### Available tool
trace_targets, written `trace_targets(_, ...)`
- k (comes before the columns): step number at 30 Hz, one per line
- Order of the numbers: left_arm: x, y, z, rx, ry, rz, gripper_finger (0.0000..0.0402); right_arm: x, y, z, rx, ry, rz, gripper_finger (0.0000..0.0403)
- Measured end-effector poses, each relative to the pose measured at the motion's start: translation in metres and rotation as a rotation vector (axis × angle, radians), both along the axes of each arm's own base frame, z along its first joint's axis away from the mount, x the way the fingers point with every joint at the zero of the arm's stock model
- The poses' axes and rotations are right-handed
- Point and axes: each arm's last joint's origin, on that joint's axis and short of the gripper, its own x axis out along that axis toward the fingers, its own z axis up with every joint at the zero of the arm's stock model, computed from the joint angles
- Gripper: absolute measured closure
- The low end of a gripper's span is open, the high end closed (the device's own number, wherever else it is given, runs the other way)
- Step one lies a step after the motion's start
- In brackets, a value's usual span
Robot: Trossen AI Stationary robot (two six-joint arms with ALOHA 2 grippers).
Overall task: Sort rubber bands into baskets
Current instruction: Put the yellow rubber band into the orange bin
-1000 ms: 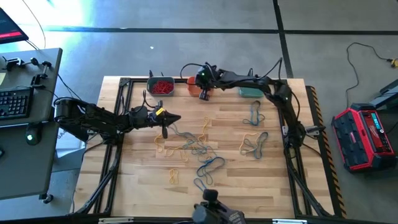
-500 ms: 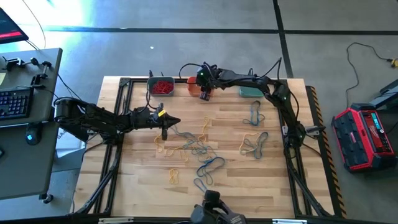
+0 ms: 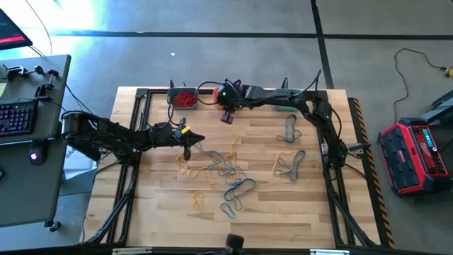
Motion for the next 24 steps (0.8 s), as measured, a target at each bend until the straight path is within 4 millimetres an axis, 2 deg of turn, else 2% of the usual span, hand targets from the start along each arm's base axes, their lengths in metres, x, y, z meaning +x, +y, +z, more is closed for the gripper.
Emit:
trace_targets(3,0.000,0.000,-0.001,-0.001,0.011,0.000,0.0394,0.004,0.016,-0.004,-0.016,-0.075,-0.007,0.0400)
trace_targets(6,-0.001,0.000,-0.002,0.008,0.024,-0.006,0.0394,0.000,0.034,-0.007,-0.033,-0.154,-0.024,0.0402)
trace_targets(10,-0.001,-0.002,-0.001,0.029,0.030,-0.024,0.0394,-0.016,0.065,-0.018,-0.016,-0.237,-0.021,0.0402)
trace_targets(14,-0.001,-0.006,0.000,0.016,0.028,-0.088,0.0394,-0.037,0.098,-0.018,-0.005,-0.301,-0.018,0.0402)
trace_targets(19,-0.001,-0.008,0.002,0.016,0.017,-0.068,0.0394,-0.059,0.134,-0.024,0.066,-0.285,0.043,0.0402)
trace_targets(24,-0.001,-0.007,0.002,0.017,0.014,-0.046,0.0394,-0.064,0.159,-0.037,0.147,-0.242,0.023,0.0402)
